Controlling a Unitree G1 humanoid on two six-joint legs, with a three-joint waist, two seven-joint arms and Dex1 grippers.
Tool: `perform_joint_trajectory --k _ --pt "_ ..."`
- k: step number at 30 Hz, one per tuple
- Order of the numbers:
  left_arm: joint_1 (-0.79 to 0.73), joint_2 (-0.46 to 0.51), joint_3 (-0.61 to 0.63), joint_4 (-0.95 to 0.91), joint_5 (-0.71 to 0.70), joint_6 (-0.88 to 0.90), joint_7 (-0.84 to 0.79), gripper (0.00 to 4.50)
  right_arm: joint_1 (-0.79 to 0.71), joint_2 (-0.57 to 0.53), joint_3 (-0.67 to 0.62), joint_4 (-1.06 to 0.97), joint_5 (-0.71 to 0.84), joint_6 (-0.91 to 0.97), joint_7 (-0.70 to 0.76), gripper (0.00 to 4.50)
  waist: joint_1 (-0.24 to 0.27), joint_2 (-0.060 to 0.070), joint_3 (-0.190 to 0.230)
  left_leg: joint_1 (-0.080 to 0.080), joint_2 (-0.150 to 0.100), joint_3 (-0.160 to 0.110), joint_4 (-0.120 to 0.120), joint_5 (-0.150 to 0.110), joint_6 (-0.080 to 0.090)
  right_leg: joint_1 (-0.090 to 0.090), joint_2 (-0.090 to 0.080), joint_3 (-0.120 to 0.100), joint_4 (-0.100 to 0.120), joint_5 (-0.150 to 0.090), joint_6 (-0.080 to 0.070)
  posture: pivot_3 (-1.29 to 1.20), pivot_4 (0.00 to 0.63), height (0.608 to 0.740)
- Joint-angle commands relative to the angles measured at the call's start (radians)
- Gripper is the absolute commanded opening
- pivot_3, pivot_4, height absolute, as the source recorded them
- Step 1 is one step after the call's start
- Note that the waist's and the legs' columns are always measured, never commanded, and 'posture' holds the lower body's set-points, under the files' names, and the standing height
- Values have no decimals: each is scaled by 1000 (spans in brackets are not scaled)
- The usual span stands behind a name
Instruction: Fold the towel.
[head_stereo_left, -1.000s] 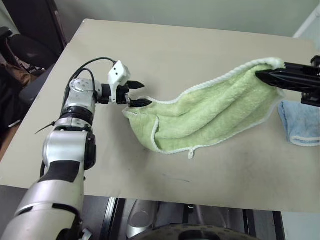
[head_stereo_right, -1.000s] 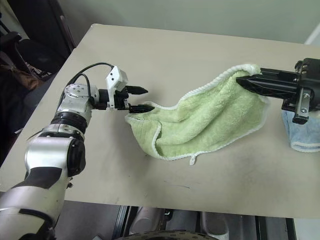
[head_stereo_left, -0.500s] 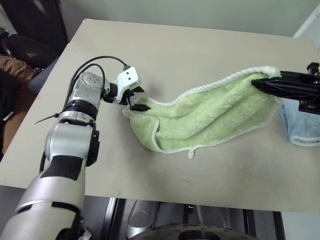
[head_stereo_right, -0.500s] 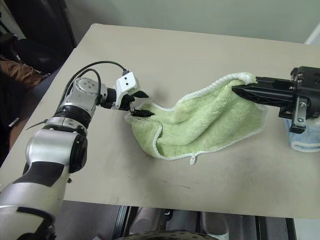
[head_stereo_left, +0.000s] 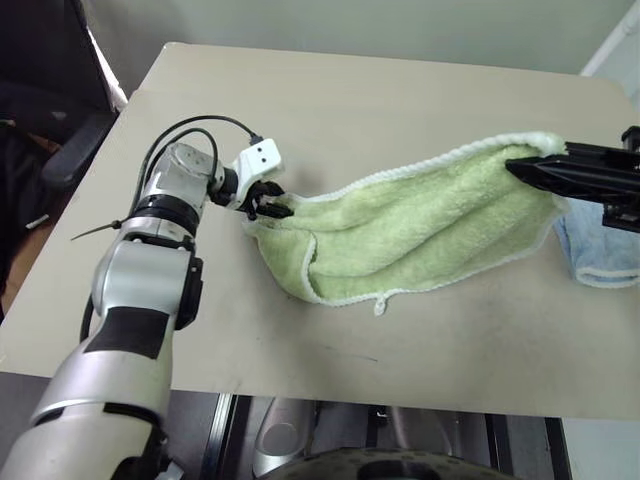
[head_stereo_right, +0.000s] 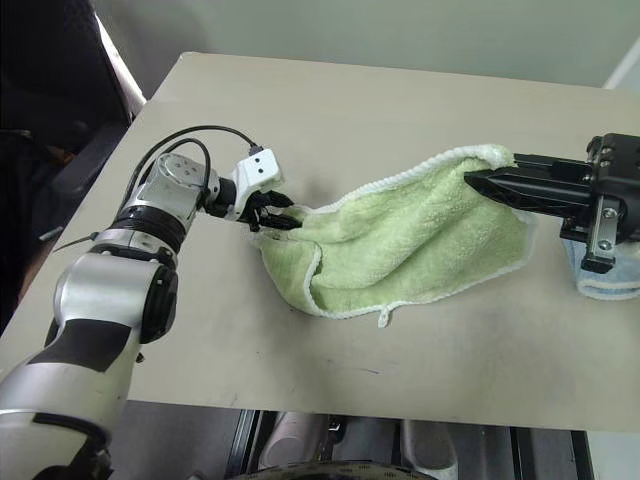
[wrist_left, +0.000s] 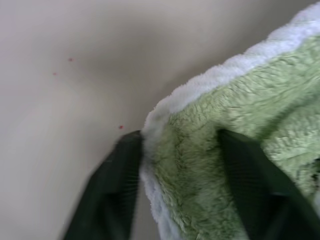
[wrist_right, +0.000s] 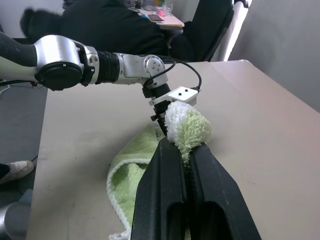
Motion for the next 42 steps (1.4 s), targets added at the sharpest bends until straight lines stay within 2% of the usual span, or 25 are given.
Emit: perform_joint_trajectory --k 1,3,4,5,17,25,29,36,42 --pt "9 2 29 0 -17 25 -14 1191 -4 -6 -39 -12 18 -18 -18 0 0 0 0 0 0 0 0 0 0 0 0 0 0 0 0 0 150 733" --pt "6 2 51 -3 -36 26 -25 424 -3 -3 -39 -12 15 -22 -21 0 -1 0 0 -1 0 0 0 1 1 0 0 0 0 0 0 0 150 733" --pt "2 4 66 -5 -49 27 -30 146 -2 -1 -39 -13 14 -24 -23 0 0 0 0 -1 0 0 0 1 1 -1 0 0 0 0 0 0 150 733" --pt "0 5 76 -6 -58 28 -34 51 -1 0 -39 -14 14 -26 -25 0 0 0 0 -2 0 0 1 1 1 -1 0 0 0 1 0 0 150 733" --pt "-46 72 329 -40 -282 -6 -8 51 41 30 -41 -6 -71 -83 -29 0 1 1 1 -5 -1 2 1 2 1 -3 -1 1 -1 6 -3 0 150 733" --pt "11 118 433 -113 -441 87 -197 51 66 6 -53 105 -209 -147 49 0 0 2 1 -5 -1 5 1 1 1 -5 -1 1 -1 4 -5 0 150 733" --pt "82 113 462 -198 -504 87 -215 51 45 17 -25 154 -259 -185 73 0 -1 2 1 -5 0 5 1 1 1 -5 -3 1 -1 4 -5 0 150 733" --pt "135 63 515 -277 -591 49 -82 51 20 47 46 240 -397 -286 75 0 1 2 1 -4 0 5 3 1 2 -3 -2 0 0 5 -6 0 150 733" --pt "42 -24 545 -195 -577 -140 244 51 -134 139 195 433 -622 -445 -17 0 -2 2 1 -3 -1 5 6 2 4 -1 -3 0 0 9 -4 0 150 733"
